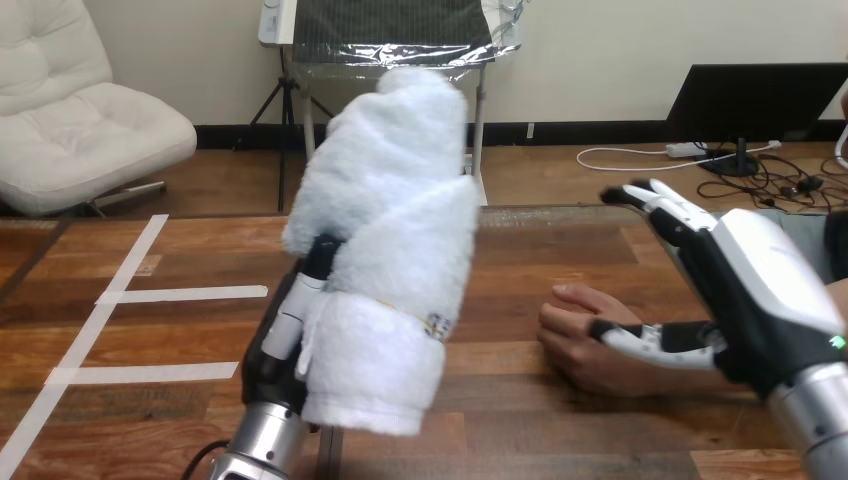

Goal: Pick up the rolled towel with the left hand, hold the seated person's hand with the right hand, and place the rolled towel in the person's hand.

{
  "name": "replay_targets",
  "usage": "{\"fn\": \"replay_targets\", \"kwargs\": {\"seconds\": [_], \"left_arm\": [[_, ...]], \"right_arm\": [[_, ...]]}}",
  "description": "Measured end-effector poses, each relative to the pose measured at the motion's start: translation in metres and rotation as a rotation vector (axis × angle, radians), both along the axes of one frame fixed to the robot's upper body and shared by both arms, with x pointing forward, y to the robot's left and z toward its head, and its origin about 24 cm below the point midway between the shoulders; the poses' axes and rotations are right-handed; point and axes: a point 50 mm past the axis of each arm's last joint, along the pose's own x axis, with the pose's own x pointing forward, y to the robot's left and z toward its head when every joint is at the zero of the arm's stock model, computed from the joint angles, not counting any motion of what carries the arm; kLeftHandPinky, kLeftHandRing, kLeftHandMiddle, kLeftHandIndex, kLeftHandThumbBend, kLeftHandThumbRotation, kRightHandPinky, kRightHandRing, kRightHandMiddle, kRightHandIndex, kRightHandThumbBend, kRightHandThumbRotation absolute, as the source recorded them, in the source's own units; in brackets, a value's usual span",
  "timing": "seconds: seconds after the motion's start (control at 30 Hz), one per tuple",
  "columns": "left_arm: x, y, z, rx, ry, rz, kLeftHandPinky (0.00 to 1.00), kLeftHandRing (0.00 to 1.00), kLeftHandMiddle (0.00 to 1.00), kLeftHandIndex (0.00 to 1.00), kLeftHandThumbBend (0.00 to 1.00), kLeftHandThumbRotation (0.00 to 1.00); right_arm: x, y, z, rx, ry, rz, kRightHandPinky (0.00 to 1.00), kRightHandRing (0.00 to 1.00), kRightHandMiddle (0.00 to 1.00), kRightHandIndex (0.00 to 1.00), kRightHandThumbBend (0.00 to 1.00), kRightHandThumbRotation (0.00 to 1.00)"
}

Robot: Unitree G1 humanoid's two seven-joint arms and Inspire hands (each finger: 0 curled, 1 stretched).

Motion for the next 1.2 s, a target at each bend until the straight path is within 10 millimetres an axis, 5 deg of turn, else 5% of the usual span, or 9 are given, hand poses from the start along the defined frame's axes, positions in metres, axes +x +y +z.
{"fn": "replay_targets", "kwargs": {"seconds": [1.2], "left_arm": [[-0.006, -0.014, 0.014, 0.000, -0.108, -0.076, 0.25, 0.31, 0.39, 0.45, 0.76, 0.01]], "right_arm": [[0.033, -0.041, 0.008, -0.340, 0.409, -0.048, 0.88, 0.94, 0.94, 0.88, 0.84, 0.00]]}}
